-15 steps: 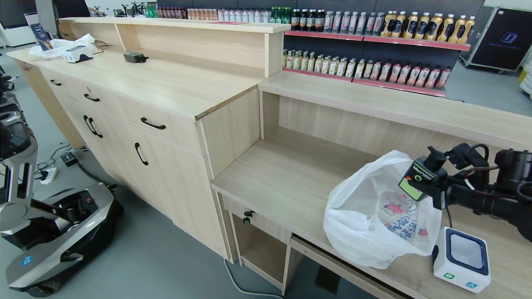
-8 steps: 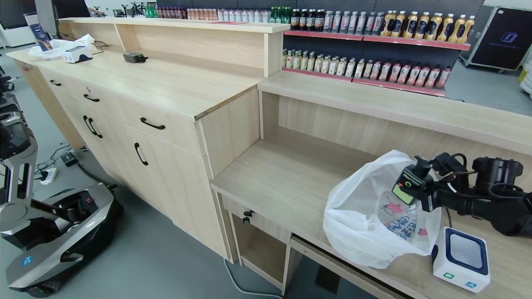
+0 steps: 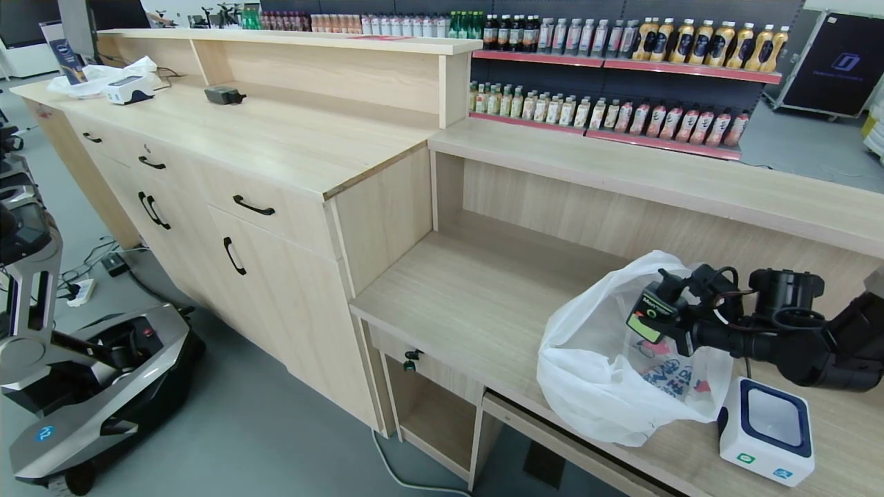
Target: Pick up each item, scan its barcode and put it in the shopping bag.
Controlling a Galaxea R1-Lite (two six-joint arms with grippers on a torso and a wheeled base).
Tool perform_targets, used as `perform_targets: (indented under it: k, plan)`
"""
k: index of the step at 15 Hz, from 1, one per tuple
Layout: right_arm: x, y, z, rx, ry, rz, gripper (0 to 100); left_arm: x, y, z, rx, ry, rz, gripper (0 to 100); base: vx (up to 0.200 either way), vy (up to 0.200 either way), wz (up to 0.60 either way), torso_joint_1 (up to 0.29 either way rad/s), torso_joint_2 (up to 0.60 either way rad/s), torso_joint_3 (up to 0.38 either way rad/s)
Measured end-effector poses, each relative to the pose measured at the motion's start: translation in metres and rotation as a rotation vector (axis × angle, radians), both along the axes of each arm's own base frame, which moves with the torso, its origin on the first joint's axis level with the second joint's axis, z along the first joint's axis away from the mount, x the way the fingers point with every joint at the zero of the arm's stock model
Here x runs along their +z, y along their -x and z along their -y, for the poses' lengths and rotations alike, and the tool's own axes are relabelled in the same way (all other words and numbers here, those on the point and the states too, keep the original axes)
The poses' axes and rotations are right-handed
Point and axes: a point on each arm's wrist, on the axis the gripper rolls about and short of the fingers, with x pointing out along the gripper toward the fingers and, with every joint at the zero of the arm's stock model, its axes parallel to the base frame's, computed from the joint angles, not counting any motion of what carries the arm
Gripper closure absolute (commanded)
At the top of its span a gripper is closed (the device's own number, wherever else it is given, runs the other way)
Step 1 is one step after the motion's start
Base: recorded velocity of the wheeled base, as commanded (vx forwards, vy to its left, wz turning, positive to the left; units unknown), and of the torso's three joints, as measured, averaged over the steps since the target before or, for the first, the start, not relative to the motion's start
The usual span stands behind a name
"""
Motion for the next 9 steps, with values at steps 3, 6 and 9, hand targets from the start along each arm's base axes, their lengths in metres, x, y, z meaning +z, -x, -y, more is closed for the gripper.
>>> perform_targets:
  k: [3,6,9]
  plan:
    - [-0.011,-0.009,0.001,0.02,-0.001,-0.003,100,0.0,0.0,0.0,0.0,0.0,0.0,100,0.0,0.0,0.0,0.0,0.0,0.0]
    - [-0.016,-0.018,-0.002,0.048,-0.015,0.001,100,0.0,0.0,0.0,0.0,0.0,0.0,100,0.0,0.0,0.0,0.0,0.0,0.0]
    - [-0.023,-0.022,-0.006,0.074,-0.026,-0.008,100,0.0,0.0,0.0,0.0,0.0,0.0,100,0.0,0.0,0.0,0.0,0.0,0.0]
